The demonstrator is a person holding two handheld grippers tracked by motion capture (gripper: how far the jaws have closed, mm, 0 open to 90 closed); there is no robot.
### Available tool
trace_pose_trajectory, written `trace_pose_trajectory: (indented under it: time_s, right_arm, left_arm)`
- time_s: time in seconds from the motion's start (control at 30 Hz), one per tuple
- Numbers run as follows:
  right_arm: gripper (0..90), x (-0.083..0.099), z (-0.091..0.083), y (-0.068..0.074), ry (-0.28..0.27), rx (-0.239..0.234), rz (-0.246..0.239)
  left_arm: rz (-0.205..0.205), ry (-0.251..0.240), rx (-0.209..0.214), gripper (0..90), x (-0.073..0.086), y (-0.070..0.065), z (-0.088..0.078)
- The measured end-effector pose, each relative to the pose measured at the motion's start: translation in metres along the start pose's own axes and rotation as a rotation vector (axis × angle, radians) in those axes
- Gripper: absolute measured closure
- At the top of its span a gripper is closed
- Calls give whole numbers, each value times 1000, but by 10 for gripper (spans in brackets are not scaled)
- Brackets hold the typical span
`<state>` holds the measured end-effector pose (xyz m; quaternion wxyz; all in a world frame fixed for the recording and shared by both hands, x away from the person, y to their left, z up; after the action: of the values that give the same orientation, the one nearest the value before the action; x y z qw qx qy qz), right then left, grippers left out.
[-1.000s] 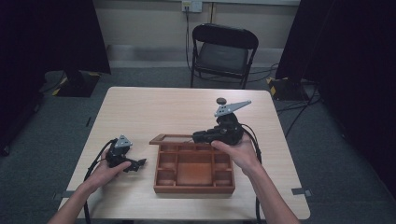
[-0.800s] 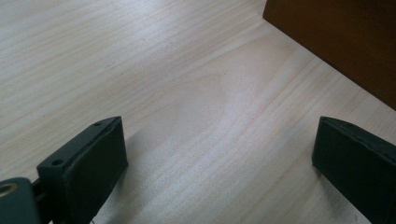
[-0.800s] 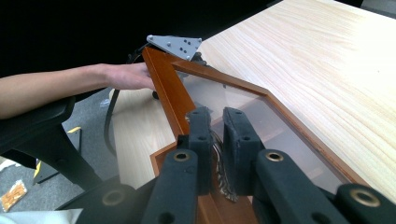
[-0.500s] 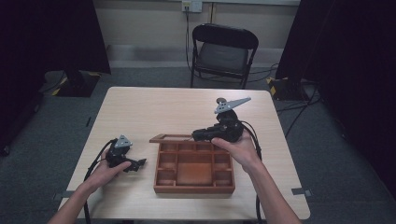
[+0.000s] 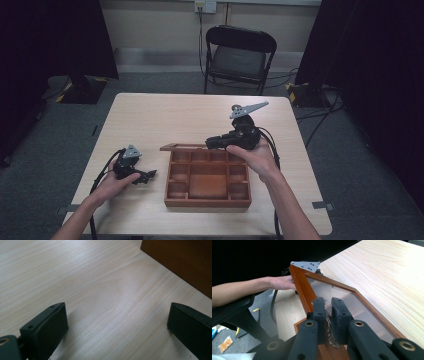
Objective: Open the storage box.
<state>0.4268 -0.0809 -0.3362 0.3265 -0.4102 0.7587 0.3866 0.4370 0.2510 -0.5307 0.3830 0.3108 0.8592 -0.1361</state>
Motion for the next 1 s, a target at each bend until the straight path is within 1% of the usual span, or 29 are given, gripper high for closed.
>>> trace_pose_trajectory:
  time_s: [0.7,1.0]
  right_arm:
    - [827,-6,-2,-5,7,-1,33]
    - [828,-7,-2,-6,7,-2,36]
  left_arm:
    - [1,1,0,24,0,0,0]
    - [1,1,0,24,0,0,0]
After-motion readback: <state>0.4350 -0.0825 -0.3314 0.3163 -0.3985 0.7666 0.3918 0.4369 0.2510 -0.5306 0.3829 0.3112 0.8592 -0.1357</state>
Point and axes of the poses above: each handheld gripper's, and its own axes: z roughly forward along the jaws, x roughly out of its underside, y roughly to its left, the point moved 4 cm from there along z, roughly forward along the jaws, and after that the axes turned 2 degrees about -y, right-handed, at the moved point
